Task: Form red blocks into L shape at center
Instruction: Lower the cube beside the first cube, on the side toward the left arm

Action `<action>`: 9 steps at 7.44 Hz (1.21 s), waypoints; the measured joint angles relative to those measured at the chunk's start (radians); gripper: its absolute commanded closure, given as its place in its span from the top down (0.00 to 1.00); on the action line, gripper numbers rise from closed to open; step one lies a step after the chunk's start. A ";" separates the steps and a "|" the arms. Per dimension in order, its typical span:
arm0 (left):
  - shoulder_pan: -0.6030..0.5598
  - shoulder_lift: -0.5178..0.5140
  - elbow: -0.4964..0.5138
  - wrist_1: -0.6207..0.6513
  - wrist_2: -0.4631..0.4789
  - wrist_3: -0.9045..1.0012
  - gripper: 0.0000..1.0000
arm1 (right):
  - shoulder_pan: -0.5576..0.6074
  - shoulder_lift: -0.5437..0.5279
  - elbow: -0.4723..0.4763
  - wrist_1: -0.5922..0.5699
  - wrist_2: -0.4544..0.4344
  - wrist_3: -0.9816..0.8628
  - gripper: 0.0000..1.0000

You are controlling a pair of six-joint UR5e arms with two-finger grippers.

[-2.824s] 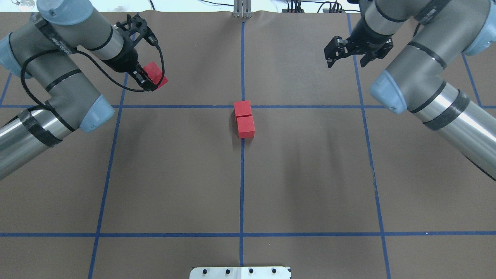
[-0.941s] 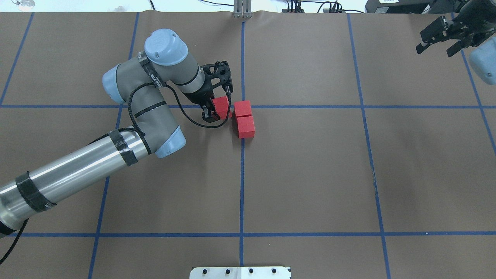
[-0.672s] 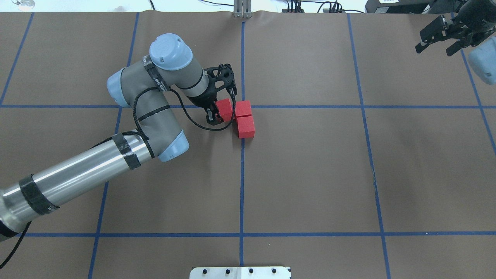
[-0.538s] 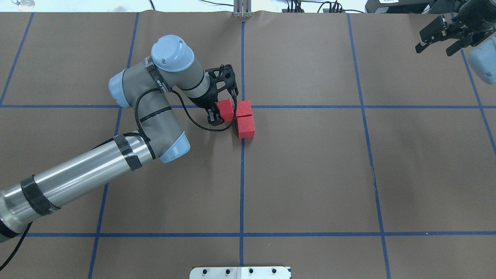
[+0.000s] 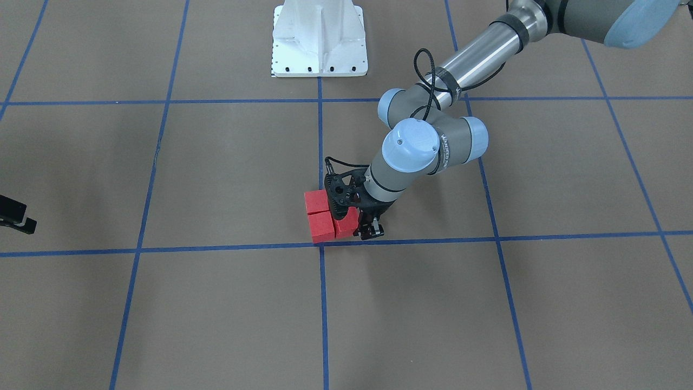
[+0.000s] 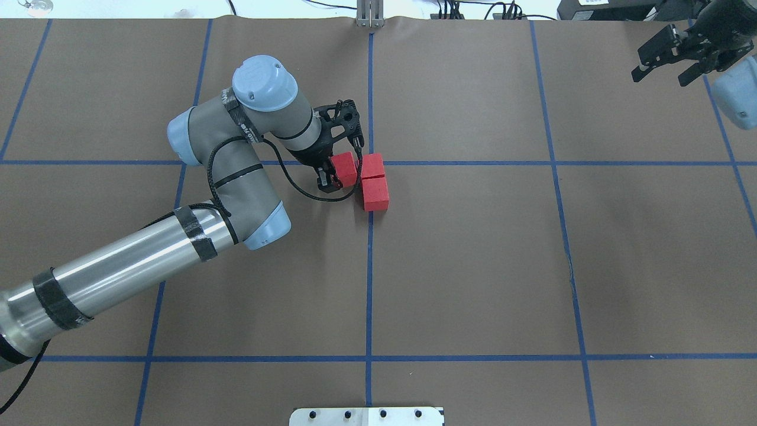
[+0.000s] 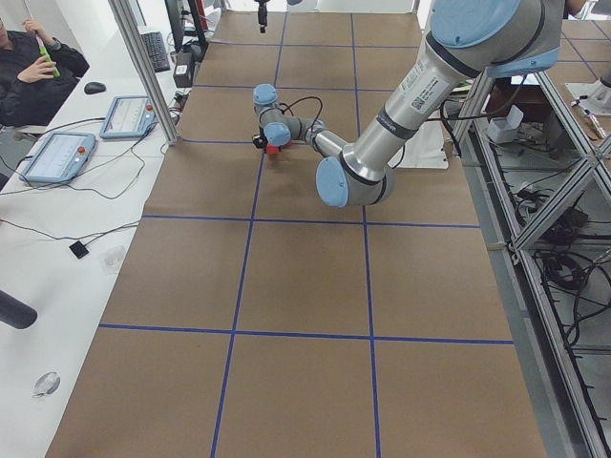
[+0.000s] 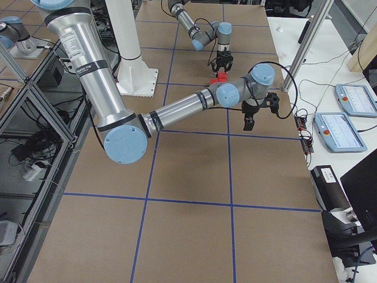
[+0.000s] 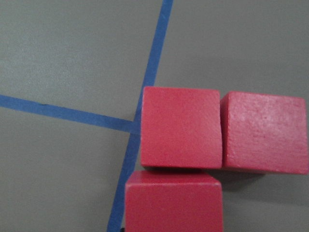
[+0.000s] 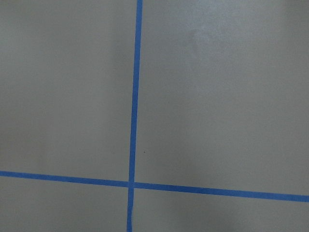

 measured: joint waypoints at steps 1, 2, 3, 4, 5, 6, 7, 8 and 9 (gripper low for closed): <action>0.000 0.000 0.000 0.000 0.000 0.000 0.15 | 0.000 0.000 0.000 0.000 0.000 0.001 0.99; 0.000 -0.001 0.000 -0.001 0.000 0.000 0.18 | -0.001 0.000 0.000 0.000 0.000 0.001 0.99; 0.000 -0.001 0.000 -0.001 0.000 0.000 0.19 | -0.001 0.000 0.000 0.000 0.000 0.001 0.99; 0.000 -0.001 -0.001 -0.001 0.001 -0.001 0.21 | -0.001 0.000 0.000 0.000 0.000 0.000 0.99; -0.001 -0.001 -0.002 -0.001 0.001 -0.001 0.24 | -0.001 0.000 0.000 0.000 0.000 0.000 0.99; -0.001 -0.001 -0.003 -0.001 0.001 -0.001 0.30 | -0.001 0.000 0.000 0.000 0.000 0.000 0.99; -0.002 -0.002 -0.005 -0.002 0.002 -0.002 0.51 | -0.001 0.000 0.000 0.001 0.000 0.000 0.99; -0.001 -0.004 -0.007 -0.013 0.006 0.001 0.61 | -0.001 0.000 0.000 0.001 0.000 0.000 0.99; 0.002 -0.005 -0.006 -0.034 0.018 0.006 0.72 | -0.001 0.000 0.000 0.001 0.000 0.000 0.99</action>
